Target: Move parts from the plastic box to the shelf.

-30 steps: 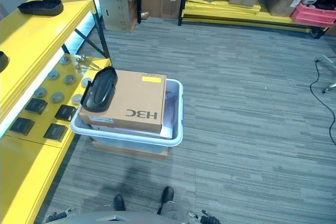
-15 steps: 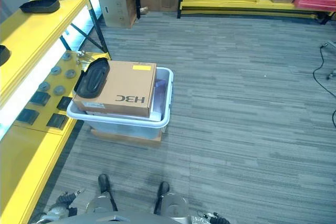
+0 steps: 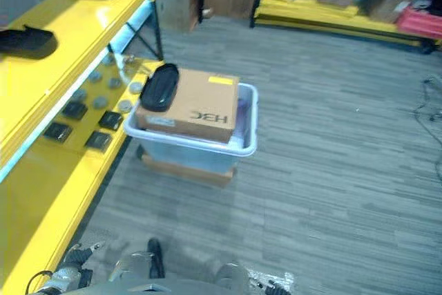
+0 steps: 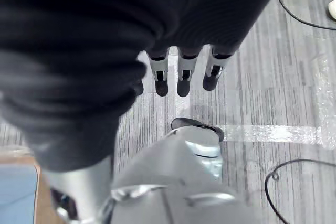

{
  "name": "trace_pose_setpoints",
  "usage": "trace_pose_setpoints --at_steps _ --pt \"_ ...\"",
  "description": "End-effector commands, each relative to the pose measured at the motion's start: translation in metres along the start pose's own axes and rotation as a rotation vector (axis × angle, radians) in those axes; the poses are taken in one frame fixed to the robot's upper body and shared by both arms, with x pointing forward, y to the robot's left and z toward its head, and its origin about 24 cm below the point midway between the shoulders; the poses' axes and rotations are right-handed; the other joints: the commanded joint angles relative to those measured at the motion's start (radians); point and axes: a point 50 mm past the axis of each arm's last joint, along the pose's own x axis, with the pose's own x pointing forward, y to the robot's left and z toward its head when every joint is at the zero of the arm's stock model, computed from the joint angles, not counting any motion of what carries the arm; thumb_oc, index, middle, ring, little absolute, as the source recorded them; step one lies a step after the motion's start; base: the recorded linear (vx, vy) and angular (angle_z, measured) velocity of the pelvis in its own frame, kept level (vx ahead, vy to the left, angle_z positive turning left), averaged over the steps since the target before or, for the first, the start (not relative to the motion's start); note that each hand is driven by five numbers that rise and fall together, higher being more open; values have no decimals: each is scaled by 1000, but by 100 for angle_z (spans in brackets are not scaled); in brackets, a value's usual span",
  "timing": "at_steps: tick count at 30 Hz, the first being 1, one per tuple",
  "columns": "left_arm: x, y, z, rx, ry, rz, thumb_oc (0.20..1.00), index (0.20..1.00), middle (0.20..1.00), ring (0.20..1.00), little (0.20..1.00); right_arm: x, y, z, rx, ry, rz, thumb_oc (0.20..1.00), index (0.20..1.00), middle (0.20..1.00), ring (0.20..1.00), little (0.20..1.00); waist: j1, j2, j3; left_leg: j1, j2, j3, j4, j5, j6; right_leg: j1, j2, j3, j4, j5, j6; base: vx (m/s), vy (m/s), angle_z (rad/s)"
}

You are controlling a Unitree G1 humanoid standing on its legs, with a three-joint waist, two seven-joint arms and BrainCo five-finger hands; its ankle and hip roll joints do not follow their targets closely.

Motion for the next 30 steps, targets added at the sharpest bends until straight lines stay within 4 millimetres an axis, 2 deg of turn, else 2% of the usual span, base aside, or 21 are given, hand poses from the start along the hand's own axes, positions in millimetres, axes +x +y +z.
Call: trace_pose_setpoints --at_steps 1,2,3,4,6,8,9,11,12,13,14,16,18,19,21,22,24,25,27,29,30 --pt "0 2 9 36 -62 -6 1000 1000 1000 1000 1000 2 7 15 49 -70 13 1000 1000 1000 1000 1000 -4 13 25 4 -14 1 -161 59 18 104 -9 38 176 159 19 80 186 3" --pt "0 2 9 29 -61 -1 1000 1000 1000 1000 1000 3 6 20 48 -85 16 1000 1000 1000 1000 1000 -6 16 30 14 -27 2 -169 50 28 66 -1 51 219 164 20 101 134 2" --pt "1 3 10 16 -57 8 1000 1000 1000 1000 1000 4 7 26 44 -109 24 1000 1000 1000 1000 1000 -13 18 41 25 -39 0 -173 40 33 26 32 56 227 158 15 178 75 -16" --pt "1 4 11 13 -55 11 1000 1000 1000 1000 1000 4 10 33 33 -135 39 1000 1000 1000 1000 1000 -26 22 58 44 -43 -1 -175 37 25 -26 75 47 181 139 1 196 3 -33" --pt "1 4 11 28 -57 12 1000 1000 1000 1000 1000 5 10 37 19 -150 50 1000 1000 1000 1000 1000 -39 25 73 69 -43 -9 -176 34 12 -49 106 41 99 141 -9 239 -137 -48" --pt "2 6 11 6 -48 21 1000 1000 1000 1000 1000 4 10 41 15 -162 63 1000 1000 1000 1000 1000 -68 7 92 99 -56 -31 -171 16 0 -102 134 57 -108 231 14 343 -298 -10" --pt "2 8 11 3 -50 26 1000 1000 1000 1000 1000 4 9 40 19 -160 69 1000 1000 1000 1000 1000 -84 -3 98 111 -64 -47 -165 -6 1 -131 134 77 -211 306 37 413 -349 32" --pt "4 17 13 34 -65 28 1000 1000 1000 1000 1000 2 11 28 11 -134 84 1000 1000 1000 1000 1000 -116 -13 112 126 -62 -92 -120 -68 15 -221 104 143 -337 439 64 570 -523 69" --pt "4 19 12 45 -64 25 1000 1000 1000 1000 1000 1 13 18 10 -112 86 1000 1000 1000 1000 1000 -124 -12 113 139 -52 -108 -107 -84 19 -235 99 158 -334 448 72 531 -542 79" --pt "4 20 10 44 -58 25 1000 1000 1000 1000 1000 0 13 11 9 -92 83 1000 1000 1000 1000 1000 -134 -25 113 145 -51 -107 -102 -70 18 -217 92 152 -340 439 65 606 -558 100" --pt "3 24 5 30 -40 31 1000 1000 1000 1000 1000 -2 16 -2 3 -48 75 1000 1000 1000 1000 1000 -138 -39 102 150 -27 -105 -44 -90 15 -218 88 173 -276 454 53 509 -538 104" --pt "3 21 5 -6 -28 30 1000 1000 1000 1000 1000 -2 16 -4 -4 -34 70 1000 1000 1000 1000 1000 -129 -39 87 155 28 -85 13 -115 -11 -147 112 136 -258 369 53 477 -392 71" --pt "3 18 3 -63 -7 31 1000 1000 1000 1000 1000 -2 15 -4 6 -34 65 1000 1000 1000 1000 1000 -133 -56 71 163 60 -64 60 -129 -29 -104 123 120 -254 340 33 386 -318 38" --pt "2 16 0 -86 7 32 1000 1000 1000 1000 1000 -2 12 -6 8 -26 56 1000 1000 1000 1000 1000 -136 -60 59 175 93 -43 109 -156 -42 -75 133 99 -252 322 21 336 -289 17" --pt "2 15 -1 -102 12 33 1000 1000 1000 1000 1000 -3 8 -6 7 -19 50 1000 1000 1000 1000 1000 -134 -62 48 167 125 -34 172 -147 -61 -51 145 80 -255 305 3 246 -225 4" --pt "2 14 -2 -117 14 32 1000 1000 1000 1000 1000 -3 5 -7 -8 -10 46 1000 1000 1000 1000 1000 -133 -63 43 150 151 -31 250 -123 -79 -34 159 70 -263 291 -16 211 -253 19" --pt "2 14 -1 -122 16 35 1000 1000 1000 1000 1000 -6 -8 -8 -32 -6 22 1000 1000 1000 1000 1000 -124 -56 47 66 198 -63 403 -31 -126 14 197 47 -298 265 -60 204 -275 34" --pt "2 15 1 -119 18 35 1000 1000 1000 1000 1000 -7 -13 -7 -25 -9 9 1000 1000 1000 1000 1000 -119 -52 53 36 206 -73 413 -5 -138 26 205 37 -306 257 -67 119 -156 26" --pt "4 18 3 -99 19 38 1000 1000 1000 1000 1000 -8 -21 -3 0 -19 -4 1000 1000 1000 1000 1000 -119 -42 64 17 223 -64 331 43 -156 47 215 22 -326 247 -68 98 -15 -1" --pt "4 19 3 -93 29 36 1000 1000 1000 1000 1000 -8 -24 -2 -1 -20 2 1000 1000 1000 1000 1000 -125 -34 65 47 217 -33 147 65 -150 63 209 14 -348 248 -55 127 155 -2" --pt "4 18 1 -83 37 32 1000 1000 1000 1000 1000 -8 -22 -3 -9 -13 12 1000 1000 1000 1000 1000 -125 -28 62 59 207 -25 -2 96 -153 71 202 12 -355 258 -41 174 237 9"
